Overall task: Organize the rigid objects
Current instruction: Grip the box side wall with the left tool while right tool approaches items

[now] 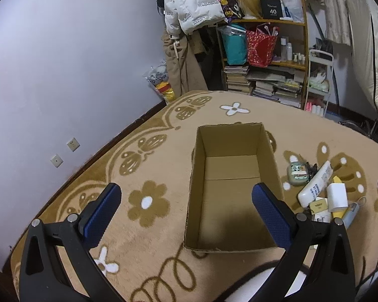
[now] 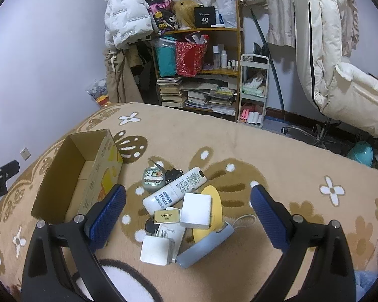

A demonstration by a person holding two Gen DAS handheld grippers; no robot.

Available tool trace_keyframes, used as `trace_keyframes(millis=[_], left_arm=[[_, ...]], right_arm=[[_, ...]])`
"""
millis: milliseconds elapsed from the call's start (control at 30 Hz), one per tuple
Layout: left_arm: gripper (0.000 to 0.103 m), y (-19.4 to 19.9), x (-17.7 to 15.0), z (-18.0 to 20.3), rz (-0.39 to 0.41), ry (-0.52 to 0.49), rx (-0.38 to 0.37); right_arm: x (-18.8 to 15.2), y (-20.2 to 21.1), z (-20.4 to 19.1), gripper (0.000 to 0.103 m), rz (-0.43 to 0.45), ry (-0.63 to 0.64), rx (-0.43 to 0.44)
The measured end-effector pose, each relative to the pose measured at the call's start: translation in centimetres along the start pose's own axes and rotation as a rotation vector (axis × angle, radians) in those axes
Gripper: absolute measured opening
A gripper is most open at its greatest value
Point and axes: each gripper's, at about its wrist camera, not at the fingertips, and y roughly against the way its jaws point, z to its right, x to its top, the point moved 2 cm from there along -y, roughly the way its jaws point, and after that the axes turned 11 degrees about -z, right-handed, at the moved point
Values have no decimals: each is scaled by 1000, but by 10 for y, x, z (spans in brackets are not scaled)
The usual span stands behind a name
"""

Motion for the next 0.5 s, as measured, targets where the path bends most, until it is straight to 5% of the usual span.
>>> trace_keyframes(millis=[500], left_arm=[[103,-51,18,6,-99,-29,-13]], right_arm=[[17,-53,0,103,-112,2,-26]])
